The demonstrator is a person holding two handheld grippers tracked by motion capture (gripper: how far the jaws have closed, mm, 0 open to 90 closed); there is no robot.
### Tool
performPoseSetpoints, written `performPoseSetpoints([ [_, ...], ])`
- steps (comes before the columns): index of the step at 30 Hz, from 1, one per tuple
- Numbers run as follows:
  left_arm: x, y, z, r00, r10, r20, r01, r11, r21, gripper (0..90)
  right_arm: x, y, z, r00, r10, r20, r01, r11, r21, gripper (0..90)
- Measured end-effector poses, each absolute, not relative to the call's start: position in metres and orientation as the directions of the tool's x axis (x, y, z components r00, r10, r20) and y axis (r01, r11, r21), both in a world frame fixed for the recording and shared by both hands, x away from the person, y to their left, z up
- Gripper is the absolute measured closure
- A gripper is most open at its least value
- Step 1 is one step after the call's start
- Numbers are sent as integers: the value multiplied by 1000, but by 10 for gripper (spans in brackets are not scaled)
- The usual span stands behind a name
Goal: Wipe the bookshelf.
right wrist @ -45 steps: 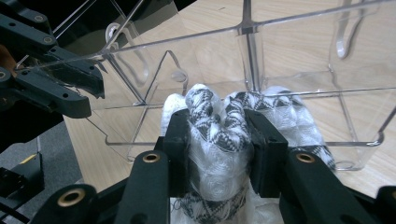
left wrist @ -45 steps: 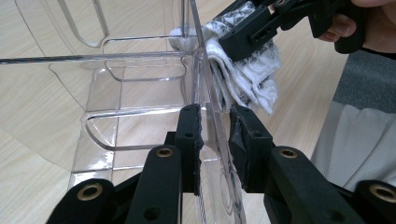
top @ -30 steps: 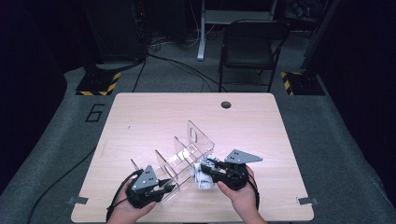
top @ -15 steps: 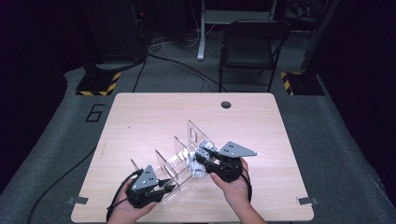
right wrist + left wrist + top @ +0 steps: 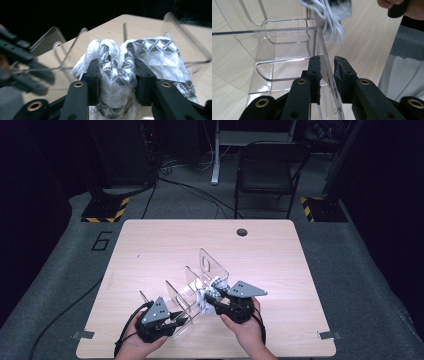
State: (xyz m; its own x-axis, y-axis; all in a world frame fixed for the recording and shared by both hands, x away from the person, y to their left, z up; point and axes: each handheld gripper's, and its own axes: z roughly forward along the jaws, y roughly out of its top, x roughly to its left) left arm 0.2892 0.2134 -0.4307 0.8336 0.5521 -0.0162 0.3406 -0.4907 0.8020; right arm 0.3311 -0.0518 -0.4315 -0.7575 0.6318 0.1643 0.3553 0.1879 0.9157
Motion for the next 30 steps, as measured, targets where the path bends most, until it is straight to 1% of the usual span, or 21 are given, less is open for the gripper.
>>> performPoseSetpoints([
  [1, 289, 213, -431, 834, 552, -28, 350, -488, 799, 762, 328, -49, -432, -768, 614, 183, 367, 187, 911, 637],
  [3, 290, 213, -430, 833, 553, -23, 348, -491, 798, 774, 323, -41, -431, -796, 577, 180, 358, 210, 910, 639],
  [4, 290, 214, -430, 833, 553, -22, 348, -492, 798, 778, 320, -37, -431, -807, 566, 167, 347, 227, 910, 639],
  [6, 289, 214, -431, 832, 554, -21, 347, -491, 799, 782, 317, -34, -430, -819, 564, 108, 303, 265, 916, 642],
  [7, 289, 213, -431, 830, 558, -17, 347, -492, 798, 782, 318, -35, -430, -821, 561, 105, 300, 268, 916, 644],
  [9, 289, 213, -430, 829, 559, -14, 347, -495, 797, 787, 322, -38, -432, -812, 569, 128, 315, 243, 918, 645],
  [12, 289, 213, -430, 830, 557, -17, 347, -493, 798, 789, 328, -46, -432, -777, 618, 116, 319, 228, 920, 642],
  [16, 289, 213, -430, 830, 558, -14, 347, -496, 796, 790, 335, -55, -434, -734, 657, 170, 369, 176, 913, 639],
  [19, 289, 213, -430, 830, 558, -19, 349, -492, 798, 791, 329, -50, -435, -735, 654, 178, 376, 176, 910, 634],
  [22, 289, 213, -430, 829, 559, -20, 350, -490, 799, 790, 320, -40, -435, -780, 600, 175, 361, 203, 910, 633],
  [24, 289, 213, -431, 829, 559, -21, 348, -487, 801, 790, 318, -36, -435, -795, 593, 127, 324, 238, 916, 635],
  [26, 289, 213, -430, 826, 563, -15, 349, -490, 799, 788, 321, -38, -434, -799, 585, 141, 333, 235, 913, 638],
  [30, 289, 213, -431, 826, 563, -17, 348, -487, 801, 788, 330, -48, -434, -762, 630, 149, 351, 210, 913, 636],
])
